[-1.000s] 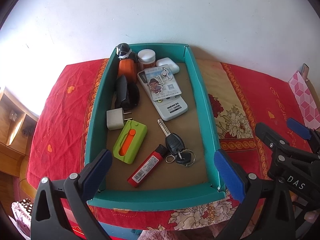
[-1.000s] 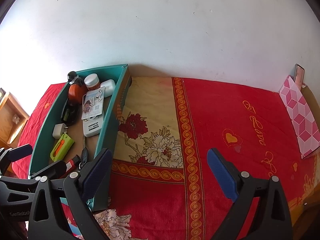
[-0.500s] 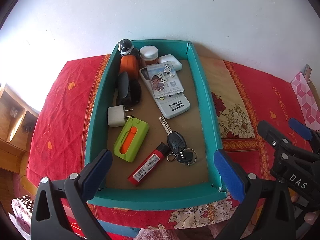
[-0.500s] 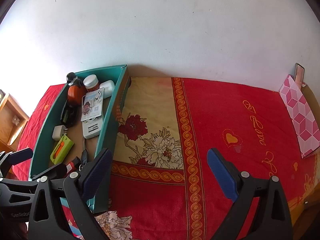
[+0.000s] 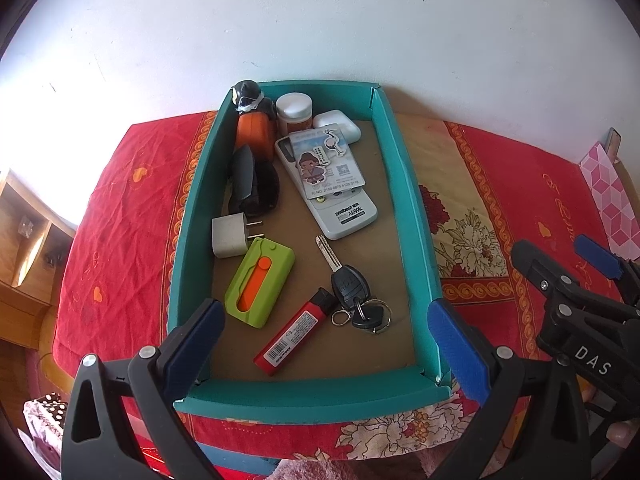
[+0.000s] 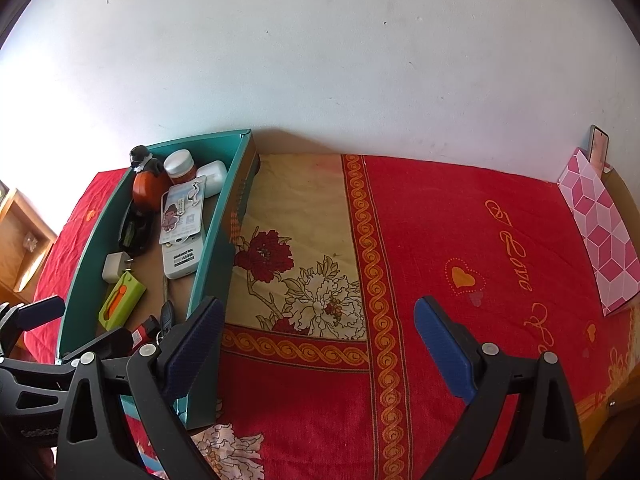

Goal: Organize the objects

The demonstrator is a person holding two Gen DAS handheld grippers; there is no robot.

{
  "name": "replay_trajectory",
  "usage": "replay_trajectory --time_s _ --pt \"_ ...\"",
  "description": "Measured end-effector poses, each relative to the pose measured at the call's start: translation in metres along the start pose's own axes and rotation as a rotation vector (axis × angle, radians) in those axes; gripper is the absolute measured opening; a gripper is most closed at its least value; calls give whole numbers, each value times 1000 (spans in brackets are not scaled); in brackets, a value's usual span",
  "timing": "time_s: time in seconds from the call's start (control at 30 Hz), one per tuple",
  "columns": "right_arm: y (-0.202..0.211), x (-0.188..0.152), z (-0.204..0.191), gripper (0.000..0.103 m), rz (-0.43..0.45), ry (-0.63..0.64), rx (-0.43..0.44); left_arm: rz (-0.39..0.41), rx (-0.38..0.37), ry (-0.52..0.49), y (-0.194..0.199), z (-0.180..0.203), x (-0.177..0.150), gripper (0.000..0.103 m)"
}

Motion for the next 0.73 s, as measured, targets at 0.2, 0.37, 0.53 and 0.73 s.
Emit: replay_trajectory --time_s 0.2,0.37,0.53,0.73 --pt "-1 1 0 98 -1 -1 0 1 -3 -2 -1 0 1 103" --pt "-1 2 0 98 -1 0 -1 0 -2 -3 -1 0 1 103" --pt "-2 2 0 98 -2 0 0 -3 -4 -4 -3 1 2 103" --pt "-3 3 1 98 -3 1 0 -6 -7 -10 -5 1 3 103"
Point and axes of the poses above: each gripper's, at about its wrist camera, not at the fingertips, and y roughly against the way its jaws point, z to its right, x to its top, the point moved 8 cm from there along -y, roughly the way its jaws point, and after that the axes turned 1 degree about x, right-handed, at the moved point
